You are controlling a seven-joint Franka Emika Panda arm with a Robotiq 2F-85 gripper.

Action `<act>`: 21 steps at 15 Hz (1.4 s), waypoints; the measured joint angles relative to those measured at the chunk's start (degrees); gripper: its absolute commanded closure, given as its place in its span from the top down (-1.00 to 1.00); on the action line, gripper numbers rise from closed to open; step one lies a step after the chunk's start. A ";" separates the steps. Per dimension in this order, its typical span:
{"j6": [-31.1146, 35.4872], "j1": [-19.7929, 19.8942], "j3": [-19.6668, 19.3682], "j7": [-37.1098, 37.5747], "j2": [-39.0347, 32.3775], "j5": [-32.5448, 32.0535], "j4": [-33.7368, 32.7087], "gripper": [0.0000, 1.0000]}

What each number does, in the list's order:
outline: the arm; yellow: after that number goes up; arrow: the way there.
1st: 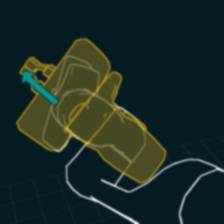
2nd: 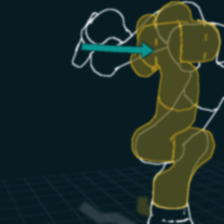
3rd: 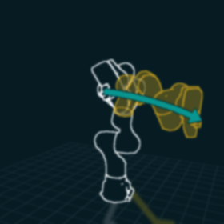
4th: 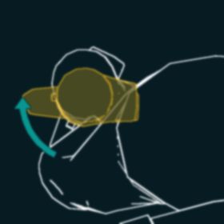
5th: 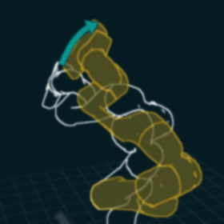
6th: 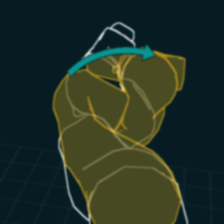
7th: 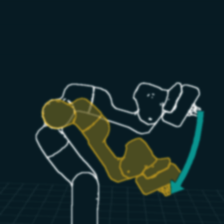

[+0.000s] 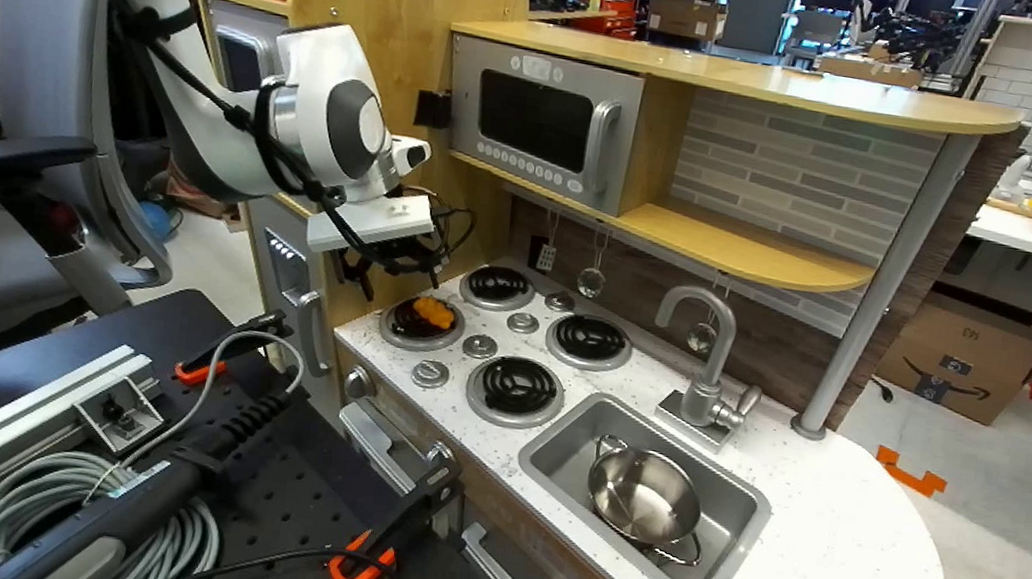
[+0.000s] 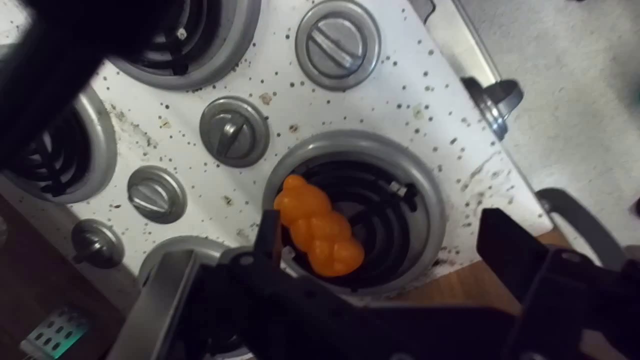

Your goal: Take the doughnut from the stove and place it in the pot

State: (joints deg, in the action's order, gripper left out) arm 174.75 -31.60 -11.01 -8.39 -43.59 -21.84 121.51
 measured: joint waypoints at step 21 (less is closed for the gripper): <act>-15.03 14.56 11.07 -18.52 -7.15 -17.07 -15.84 1.00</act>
State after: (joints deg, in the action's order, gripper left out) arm 159.72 -17.04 0.06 -26.91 -50.74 -38.91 105.67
